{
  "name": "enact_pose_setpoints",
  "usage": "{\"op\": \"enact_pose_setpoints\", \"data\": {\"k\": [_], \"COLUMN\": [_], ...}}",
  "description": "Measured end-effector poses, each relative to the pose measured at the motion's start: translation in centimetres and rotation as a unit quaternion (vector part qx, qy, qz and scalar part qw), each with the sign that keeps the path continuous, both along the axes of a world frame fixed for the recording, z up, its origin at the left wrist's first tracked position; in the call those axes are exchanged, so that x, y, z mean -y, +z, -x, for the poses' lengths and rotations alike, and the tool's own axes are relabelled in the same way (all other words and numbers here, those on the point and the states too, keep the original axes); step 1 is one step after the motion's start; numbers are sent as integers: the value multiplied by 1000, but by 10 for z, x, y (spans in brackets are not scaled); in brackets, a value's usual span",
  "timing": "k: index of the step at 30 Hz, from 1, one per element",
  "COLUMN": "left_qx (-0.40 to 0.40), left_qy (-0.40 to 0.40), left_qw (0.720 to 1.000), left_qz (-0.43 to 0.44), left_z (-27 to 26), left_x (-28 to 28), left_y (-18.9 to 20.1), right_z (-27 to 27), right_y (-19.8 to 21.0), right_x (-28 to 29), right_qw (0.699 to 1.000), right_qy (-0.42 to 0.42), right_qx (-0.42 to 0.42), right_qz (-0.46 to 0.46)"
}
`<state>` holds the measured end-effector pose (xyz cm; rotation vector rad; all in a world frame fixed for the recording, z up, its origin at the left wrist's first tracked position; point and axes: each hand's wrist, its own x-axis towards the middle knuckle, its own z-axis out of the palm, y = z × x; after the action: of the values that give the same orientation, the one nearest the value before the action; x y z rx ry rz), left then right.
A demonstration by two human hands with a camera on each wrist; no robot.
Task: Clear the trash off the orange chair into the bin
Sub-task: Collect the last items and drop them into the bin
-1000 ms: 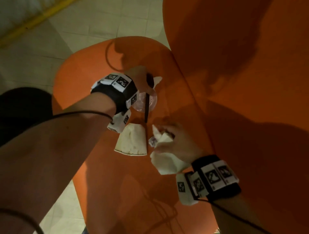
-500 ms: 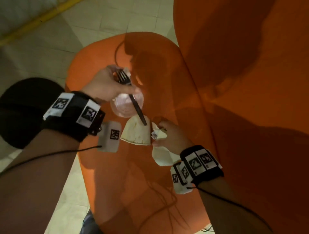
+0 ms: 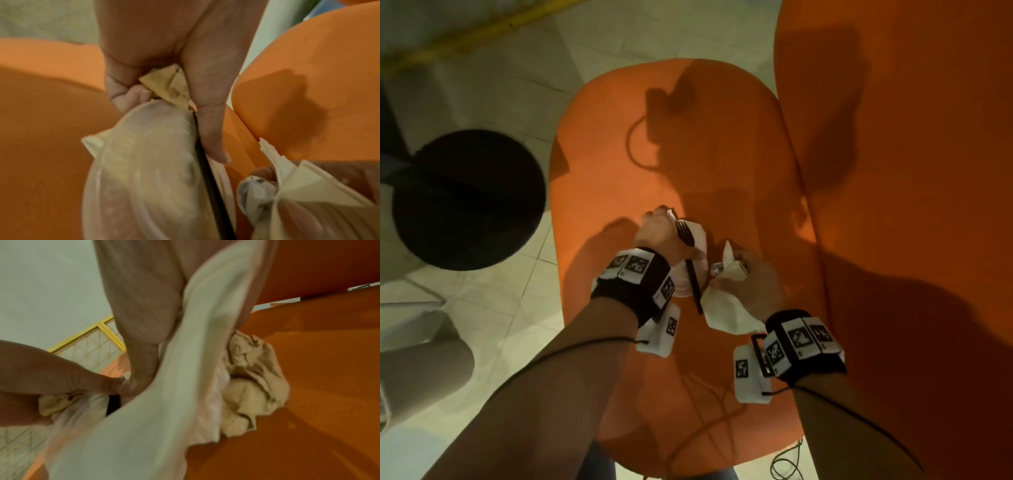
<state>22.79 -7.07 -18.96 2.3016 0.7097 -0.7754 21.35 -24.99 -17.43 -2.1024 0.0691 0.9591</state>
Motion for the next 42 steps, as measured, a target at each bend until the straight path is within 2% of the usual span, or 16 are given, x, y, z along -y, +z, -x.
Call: {"op": "enact_pose_setpoints", "data": {"k": [5, 8, 10, 12, 15, 19, 23, 27, 30, 34, 37, 39, 40, 42], "left_qx": [67, 140, 176, 196, 222, 243, 262, 258, 231, 190, 173, 164, 166, 189], "left_qy": [91, 188, 281, 380, 469, 551, 626, 685, 732, 758, 766, 772, 766, 727], "left_qw": [987, 958, 925, 884, 838, 784, 720, 672, 634, 623, 618, 614, 621, 660], "left_qz": [112, 167, 184, 190, 169, 151, 144, 112, 92, 40, -28, -27, -16, 11], "left_z": [30, 70, 104, 143, 207, 303, 409, 510, 578, 633, 651, 653, 652, 644], "left_x": [-25, -48, -70, -98, -145, -204, -274, -345, -399, -456, -480, -485, -484, -479], "left_y": [0, 15, 20, 19, 17, 19, 17, 19, 6, -19, -34, -44, -51, -63], "right_z": [17, 24, 32, 45, 75, 142, 231, 320, 375, 418, 432, 436, 437, 437], "right_y": [11, 27, 35, 37, 39, 44, 42, 27, 5, -34, -61, -80, -90, -108], "right_x": [-6, -25, -54, -95, -170, -277, -381, -467, -521, -575, -604, -620, -627, -642], "right_qw": [999, 996, 993, 991, 989, 982, 975, 970, 971, 979, 982, 976, 966, 930], "right_qy": [-43, -63, -62, -60, -33, 49, 127, 159, 179, 188, 188, 218, 250, 330], "right_qx": [-10, -11, -11, -16, -22, -56, -90, -121, -121, -54, 0, 31, 56, 138], "right_qz": [-24, -66, -96, -120, -140, -173, -160, -136, -106, -53, -19, 9, 34, 85]}}
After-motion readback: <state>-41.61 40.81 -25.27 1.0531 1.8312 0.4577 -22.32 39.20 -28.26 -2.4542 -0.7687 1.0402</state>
